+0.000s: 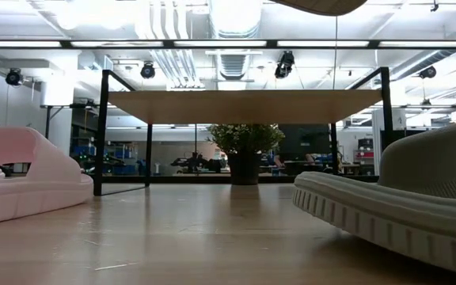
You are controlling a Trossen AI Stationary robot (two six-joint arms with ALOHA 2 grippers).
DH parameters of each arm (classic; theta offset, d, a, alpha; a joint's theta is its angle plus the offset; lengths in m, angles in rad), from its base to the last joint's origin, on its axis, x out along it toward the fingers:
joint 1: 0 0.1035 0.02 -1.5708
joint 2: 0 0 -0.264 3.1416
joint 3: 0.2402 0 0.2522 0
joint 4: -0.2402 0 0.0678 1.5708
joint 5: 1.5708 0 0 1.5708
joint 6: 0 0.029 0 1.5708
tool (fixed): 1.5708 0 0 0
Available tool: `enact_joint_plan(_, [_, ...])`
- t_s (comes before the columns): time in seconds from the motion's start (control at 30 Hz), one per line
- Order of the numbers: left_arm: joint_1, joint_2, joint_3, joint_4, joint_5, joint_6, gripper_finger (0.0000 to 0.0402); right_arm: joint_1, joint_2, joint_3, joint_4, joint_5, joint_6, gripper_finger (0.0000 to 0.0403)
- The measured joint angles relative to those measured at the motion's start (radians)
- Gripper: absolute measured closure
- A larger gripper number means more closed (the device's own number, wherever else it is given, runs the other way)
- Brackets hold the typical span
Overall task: Pick and place slides into the shelf
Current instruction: Put the right gray slipper on the shelf
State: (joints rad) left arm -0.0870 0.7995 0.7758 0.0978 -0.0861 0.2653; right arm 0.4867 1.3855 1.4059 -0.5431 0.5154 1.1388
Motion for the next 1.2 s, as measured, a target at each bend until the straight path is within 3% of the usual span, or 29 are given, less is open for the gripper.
enact_joint_plan(0.37, [-0.033,0.124,0.144,-0.064,-0.030,0.250,0.0237,-0.099,-0.004,-0.001,0.000,-0.143,-0.016,0.0394])
enact_joint_plan(0.73, [-0.067,0.209,0.164,-0.064,-0.063,0.389,0.0237,-0.201,-0.016,-0.001,0.003,-0.206,-0.069,0.0394])
enact_joint_plan(1.0, [-0.103,0.254,0.164,-0.055,-0.182,0.510,0.0237,-0.256,-0.016,-0.001,0.007,-0.251,-0.087,0.0394])
enact_joint_plan(1.2, [-0.118,0.286,0.164,-0.037,-0.202,0.610,0.0237,-0.284,-0.007,-0.002,0.071,-0.294,-0.104,0.0394])
